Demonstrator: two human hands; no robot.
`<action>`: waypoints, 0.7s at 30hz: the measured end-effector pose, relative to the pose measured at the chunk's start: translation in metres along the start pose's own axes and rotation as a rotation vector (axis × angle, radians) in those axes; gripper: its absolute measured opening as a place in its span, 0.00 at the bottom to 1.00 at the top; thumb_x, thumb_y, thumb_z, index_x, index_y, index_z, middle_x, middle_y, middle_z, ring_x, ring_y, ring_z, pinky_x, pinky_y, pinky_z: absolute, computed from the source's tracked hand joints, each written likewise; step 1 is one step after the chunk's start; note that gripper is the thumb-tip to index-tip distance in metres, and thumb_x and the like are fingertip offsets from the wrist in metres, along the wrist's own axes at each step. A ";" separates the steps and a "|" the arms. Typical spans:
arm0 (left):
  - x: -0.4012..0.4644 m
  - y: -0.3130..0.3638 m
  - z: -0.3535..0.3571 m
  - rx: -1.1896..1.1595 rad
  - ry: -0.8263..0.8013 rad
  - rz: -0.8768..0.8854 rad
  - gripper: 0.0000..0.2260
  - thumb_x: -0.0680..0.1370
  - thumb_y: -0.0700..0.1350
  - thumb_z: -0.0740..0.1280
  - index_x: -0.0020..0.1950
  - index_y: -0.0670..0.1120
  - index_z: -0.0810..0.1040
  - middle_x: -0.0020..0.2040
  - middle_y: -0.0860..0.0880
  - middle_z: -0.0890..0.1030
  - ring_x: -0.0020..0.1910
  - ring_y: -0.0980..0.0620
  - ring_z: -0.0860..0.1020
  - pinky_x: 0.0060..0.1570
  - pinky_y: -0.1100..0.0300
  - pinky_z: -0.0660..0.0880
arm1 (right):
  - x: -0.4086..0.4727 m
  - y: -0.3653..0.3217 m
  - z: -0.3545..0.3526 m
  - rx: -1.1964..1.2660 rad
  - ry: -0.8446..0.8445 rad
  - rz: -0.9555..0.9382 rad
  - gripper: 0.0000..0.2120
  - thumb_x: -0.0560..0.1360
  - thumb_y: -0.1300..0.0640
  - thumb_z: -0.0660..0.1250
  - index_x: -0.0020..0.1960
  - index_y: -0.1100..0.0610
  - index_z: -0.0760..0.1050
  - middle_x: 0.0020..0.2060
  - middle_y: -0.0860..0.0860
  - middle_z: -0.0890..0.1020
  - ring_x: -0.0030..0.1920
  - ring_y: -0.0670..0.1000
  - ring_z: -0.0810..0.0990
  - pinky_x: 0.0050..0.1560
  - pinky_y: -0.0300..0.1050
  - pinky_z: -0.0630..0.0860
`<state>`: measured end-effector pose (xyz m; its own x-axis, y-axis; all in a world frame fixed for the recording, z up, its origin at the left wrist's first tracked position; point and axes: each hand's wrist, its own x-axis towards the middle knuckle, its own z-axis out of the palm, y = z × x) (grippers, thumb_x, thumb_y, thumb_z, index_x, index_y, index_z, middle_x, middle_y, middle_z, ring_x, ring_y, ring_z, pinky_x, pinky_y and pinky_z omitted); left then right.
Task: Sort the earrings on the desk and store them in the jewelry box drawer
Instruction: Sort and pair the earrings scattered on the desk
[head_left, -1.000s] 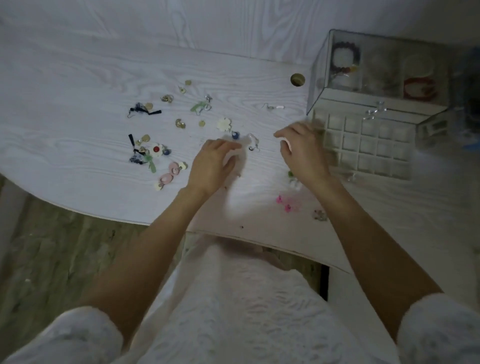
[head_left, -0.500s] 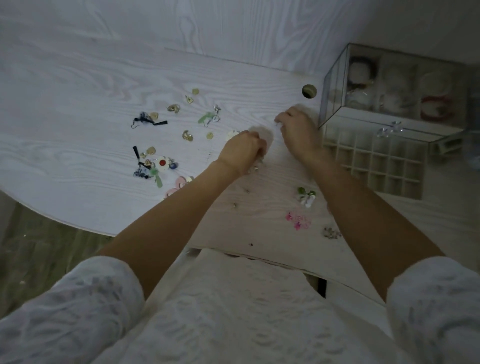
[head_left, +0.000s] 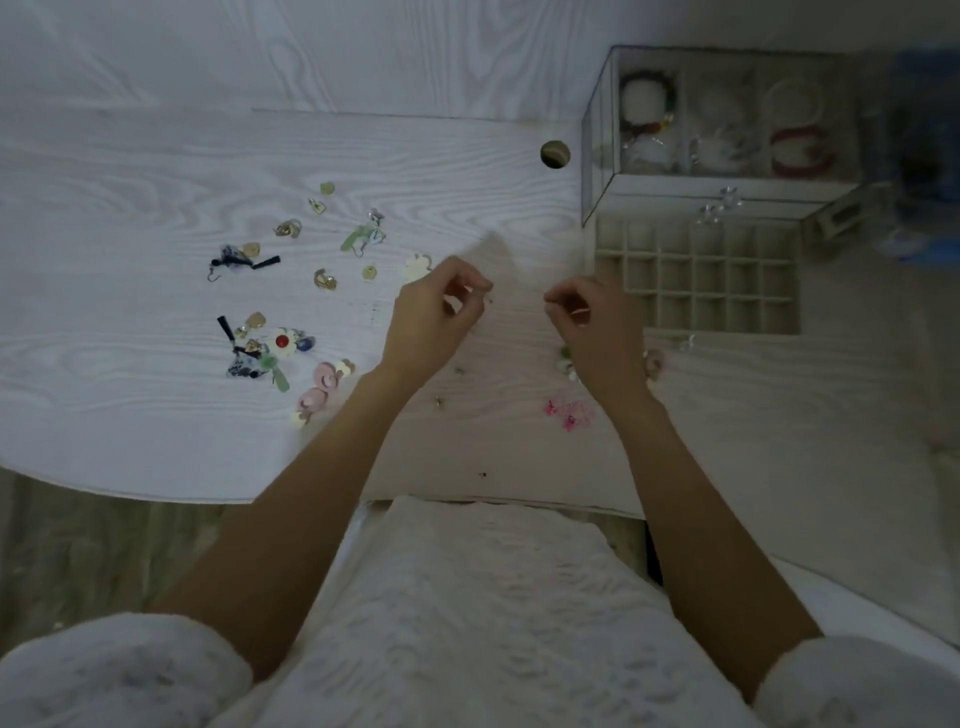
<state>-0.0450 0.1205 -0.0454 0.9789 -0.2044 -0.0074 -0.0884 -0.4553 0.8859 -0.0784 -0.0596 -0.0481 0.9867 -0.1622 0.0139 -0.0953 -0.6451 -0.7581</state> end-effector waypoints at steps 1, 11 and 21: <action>-0.006 0.004 0.003 -0.061 -0.002 -0.045 0.04 0.74 0.35 0.64 0.45 0.44 0.76 0.44 0.52 0.82 0.39 0.61 0.78 0.34 0.66 0.73 | -0.013 0.002 -0.006 0.028 0.005 0.041 0.02 0.72 0.64 0.68 0.43 0.59 0.78 0.41 0.53 0.80 0.40 0.49 0.78 0.42 0.38 0.75; -0.039 0.058 0.107 -0.123 -0.425 -0.150 0.08 0.76 0.35 0.59 0.45 0.46 0.74 0.39 0.49 0.81 0.41 0.50 0.81 0.43 0.56 0.77 | -0.085 0.092 -0.077 -0.133 0.140 0.330 0.04 0.71 0.64 0.68 0.45 0.58 0.79 0.43 0.57 0.81 0.42 0.54 0.79 0.46 0.44 0.76; -0.052 0.084 0.199 0.031 -0.376 -0.146 0.11 0.77 0.35 0.56 0.56 0.39 0.75 0.53 0.40 0.78 0.52 0.44 0.76 0.54 0.50 0.73 | -0.093 0.118 -0.103 -0.148 0.222 0.402 0.17 0.73 0.63 0.65 0.62 0.58 0.74 0.53 0.59 0.76 0.43 0.51 0.75 0.53 0.46 0.73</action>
<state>-0.1399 -0.0797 -0.0626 0.8464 -0.4356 -0.3063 0.0355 -0.5278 0.8487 -0.1951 -0.1973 -0.0720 0.8171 -0.5659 -0.1101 -0.4974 -0.5954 -0.6309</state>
